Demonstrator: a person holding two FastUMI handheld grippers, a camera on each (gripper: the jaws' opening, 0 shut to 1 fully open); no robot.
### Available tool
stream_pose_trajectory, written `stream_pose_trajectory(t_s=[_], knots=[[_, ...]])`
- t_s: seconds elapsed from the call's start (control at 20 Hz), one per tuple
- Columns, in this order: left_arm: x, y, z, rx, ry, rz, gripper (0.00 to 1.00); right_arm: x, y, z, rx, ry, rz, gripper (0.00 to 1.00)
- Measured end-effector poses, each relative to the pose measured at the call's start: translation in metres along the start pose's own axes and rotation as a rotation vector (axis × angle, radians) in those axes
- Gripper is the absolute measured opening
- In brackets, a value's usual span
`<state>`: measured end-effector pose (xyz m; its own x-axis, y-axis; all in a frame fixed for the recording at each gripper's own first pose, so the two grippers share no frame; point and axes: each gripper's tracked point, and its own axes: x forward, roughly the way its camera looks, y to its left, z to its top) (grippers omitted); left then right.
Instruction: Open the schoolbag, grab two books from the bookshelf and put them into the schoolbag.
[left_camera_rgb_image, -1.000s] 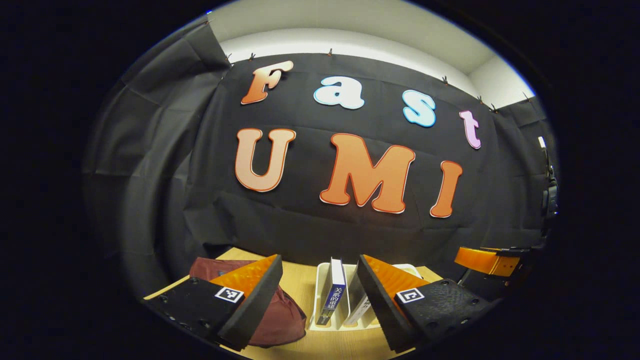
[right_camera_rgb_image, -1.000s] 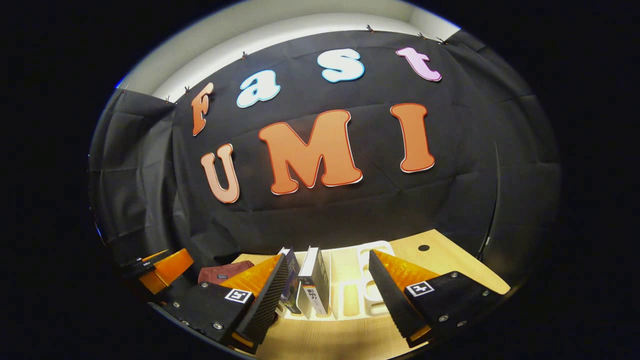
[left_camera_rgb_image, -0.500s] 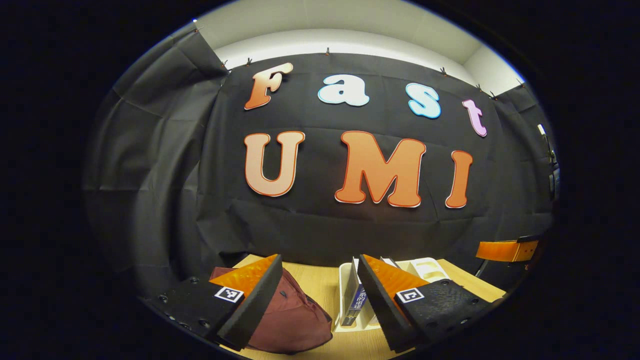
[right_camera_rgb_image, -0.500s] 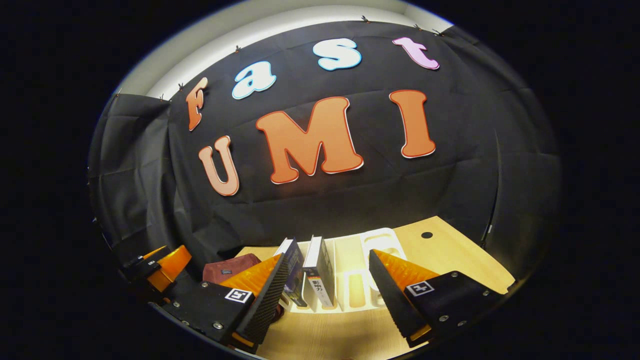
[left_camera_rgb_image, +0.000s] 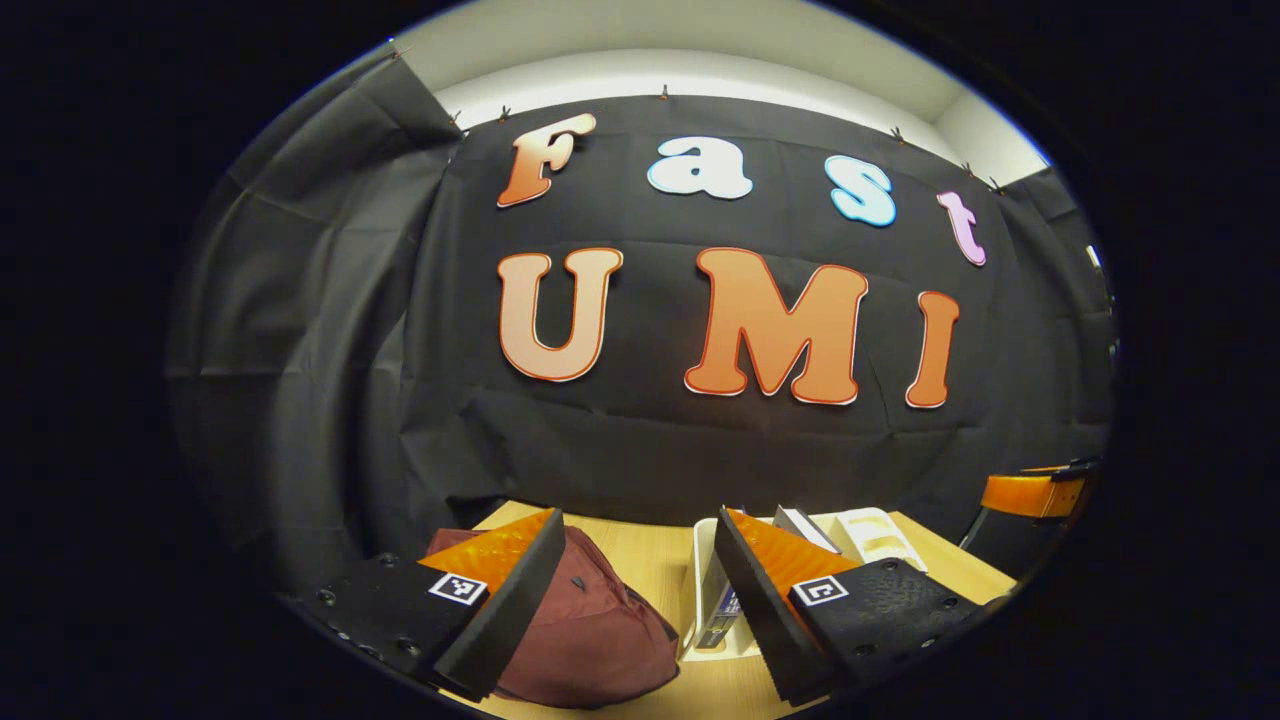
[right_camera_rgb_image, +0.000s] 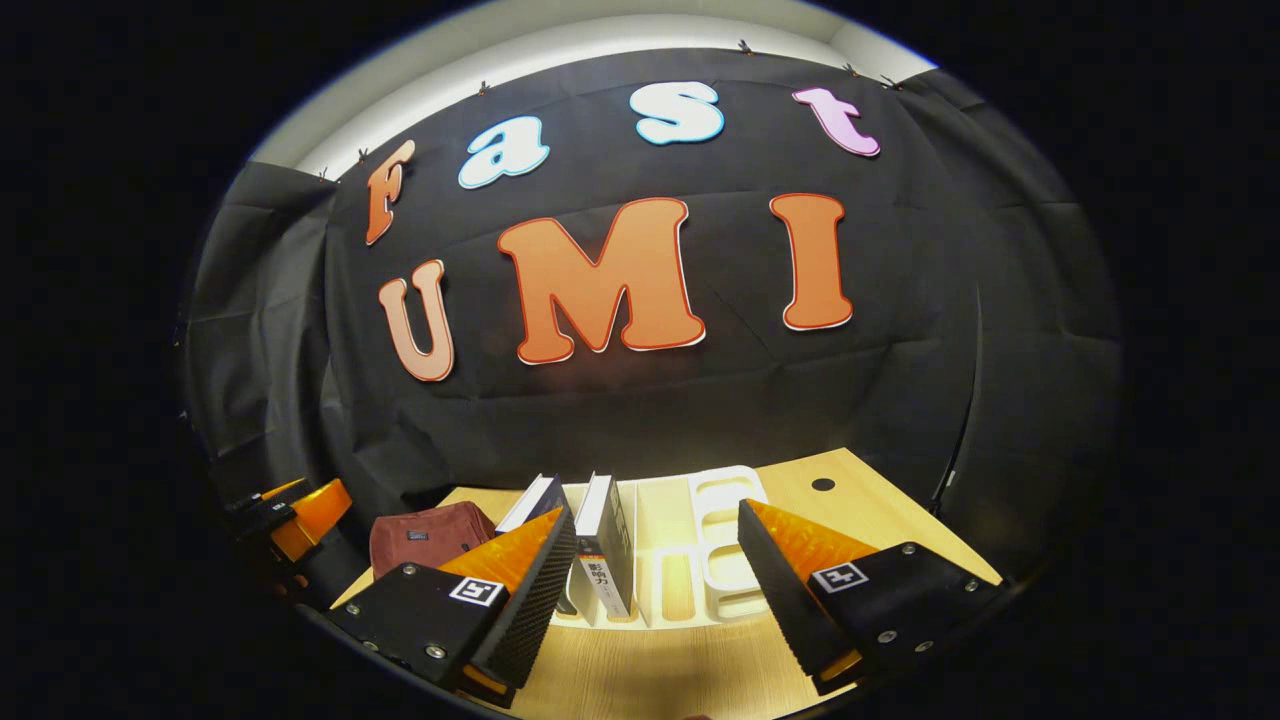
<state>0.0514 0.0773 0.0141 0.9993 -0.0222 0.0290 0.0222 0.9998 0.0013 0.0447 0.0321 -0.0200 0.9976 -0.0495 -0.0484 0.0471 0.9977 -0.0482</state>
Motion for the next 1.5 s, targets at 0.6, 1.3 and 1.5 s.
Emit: stream_pose_trajectory(t_s=[0.6, 1.3, 1.5], knots=[[-0.006, -0.007, -0.037, 0.146, 0.082, -0.046, 0.95, -0.004, -0.003, -0.011, -0.027, 0.024, -0.019, 0.96], [-0.009, -0.011, -0.307, 0.740, 0.640, -0.265, 0.98, 0.000, -0.058, -0.032, -0.013, 0.108, -0.122, 0.96], [0.004, 0.015, -0.334, 0.855, 0.729, -0.223, 0.98, 0.005, -0.068, -0.036, -0.043, 0.130, -0.139, 0.96]])
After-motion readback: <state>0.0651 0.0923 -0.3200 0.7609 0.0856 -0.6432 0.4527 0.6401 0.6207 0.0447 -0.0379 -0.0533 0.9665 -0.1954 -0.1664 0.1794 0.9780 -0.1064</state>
